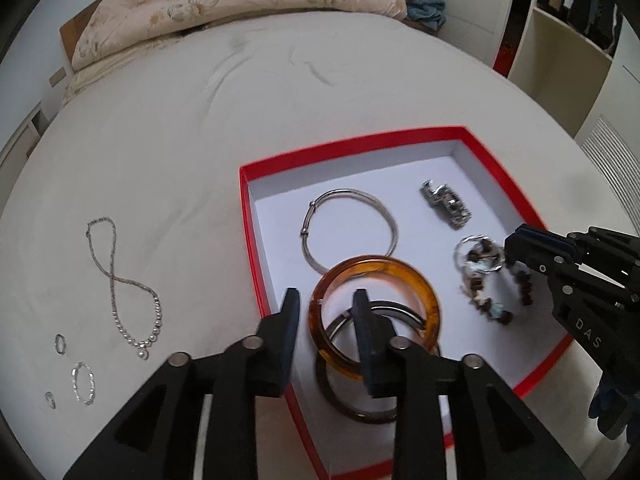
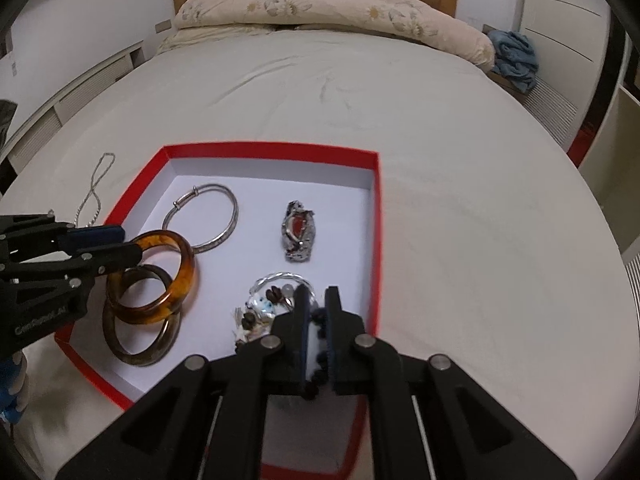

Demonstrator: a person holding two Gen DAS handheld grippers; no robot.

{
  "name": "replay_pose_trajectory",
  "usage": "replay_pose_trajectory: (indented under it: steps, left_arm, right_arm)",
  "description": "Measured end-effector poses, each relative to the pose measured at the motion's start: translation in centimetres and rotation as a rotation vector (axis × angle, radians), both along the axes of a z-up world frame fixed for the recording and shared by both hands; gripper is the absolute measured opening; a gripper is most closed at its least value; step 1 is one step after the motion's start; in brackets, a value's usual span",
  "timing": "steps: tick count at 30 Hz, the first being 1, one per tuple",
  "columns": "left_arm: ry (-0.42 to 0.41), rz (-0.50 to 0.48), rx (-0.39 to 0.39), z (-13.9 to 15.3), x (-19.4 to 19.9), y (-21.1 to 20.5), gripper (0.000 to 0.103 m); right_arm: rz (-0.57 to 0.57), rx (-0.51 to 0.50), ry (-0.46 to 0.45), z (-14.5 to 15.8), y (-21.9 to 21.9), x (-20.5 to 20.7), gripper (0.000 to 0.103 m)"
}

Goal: Organize jewelry
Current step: 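Carry amber bangle and silver hoop into the red box and release, then withdraw both grippers from the box toward the rings and hoop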

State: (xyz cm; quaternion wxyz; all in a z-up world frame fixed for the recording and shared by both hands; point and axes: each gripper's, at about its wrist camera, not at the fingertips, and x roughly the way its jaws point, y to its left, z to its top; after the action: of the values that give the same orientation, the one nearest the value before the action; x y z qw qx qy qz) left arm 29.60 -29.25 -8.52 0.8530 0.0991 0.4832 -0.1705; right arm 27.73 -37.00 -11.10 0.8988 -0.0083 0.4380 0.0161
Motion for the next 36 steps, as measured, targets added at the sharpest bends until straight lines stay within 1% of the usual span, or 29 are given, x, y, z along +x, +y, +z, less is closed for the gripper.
replay_pose_trajectory:
  steps: [1, 3, 5, 10, 13, 18, 22, 23, 26, 30, 32, 36]
  left_arm:
    - [-0.004, -0.002, -0.005, 0.5, -0.1, 0.1, 0.030]
    - [-0.014, -0.001, -0.018, 1.4, -0.7, 0.5, 0.032]
    - [-0.028, -0.002, -0.028, 2.6, -1.6, 0.7, 0.035]
    - [-0.067, -0.004, -0.040, 5.4, -4.1, 1.8, 0.036]
    - [-0.092, 0.005, -0.049, 7.1, -5.8, 3.2, 0.037]
    - [-0.146, 0.027, -0.036, 9.7, -8.6, 6.0, 0.037]
    - [-0.181, 0.066, -0.053, 11.6, -11.1, 9.2, 0.037]
    - [-0.192, 0.077, -0.053, 12.1, -11.8, 10.1, 0.037]
    - [-0.218, 0.111, -0.056, 13.0, -13.5, 12.5, 0.037]
    - [-0.259, 0.141, -0.070, 14.3, -16.7, 16.7, 0.037]
    - [-0.255, 0.164, -0.058, 14.5, -18.2, 19.3, 0.037]
    - [-0.237, 0.255, -0.040, 14.7, -20.2, 24.9, 0.038]
  right_arm:
    - [-0.008, 0.006, -0.006, 0.4, -0.2, -0.4, 0.012]
    - [-0.023, 0.008, -0.017, 1.2, -0.4, -1.1, 0.018]
    - [-0.033, 0.014, -0.026, 2.0, -0.6, -1.9, 0.019]
    - [-0.042, 0.021, -0.051, 4.5, 0.0, -4.6, 0.020]
    - [-0.046, 0.024, -0.070, 6.1, 0.7, -6.5, 0.020]
    - [-0.048, 0.025, -0.093, 8.8, 2.5, -9.7, 0.020]
    - [-0.055, 0.034, -0.114, 10.8, 4.0, -12.0, 0.020]
    - [-0.056, 0.037, -0.118, 11.1, 4.2, -12.4, 0.022]
    - [-0.052, 0.049, -0.139, 12.3, 5.8, -14.0, 0.031]
    - [-0.024, 0.054, -0.168, 14.1, 8.3, -16.0, 0.032]
    - [-0.005, 0.055, -0.183, 14.8, 9.6, -16.8, 0.032]
    - [0.038, 0.064, -0.208, 16.0, 12.2, -17.9, 0.032]
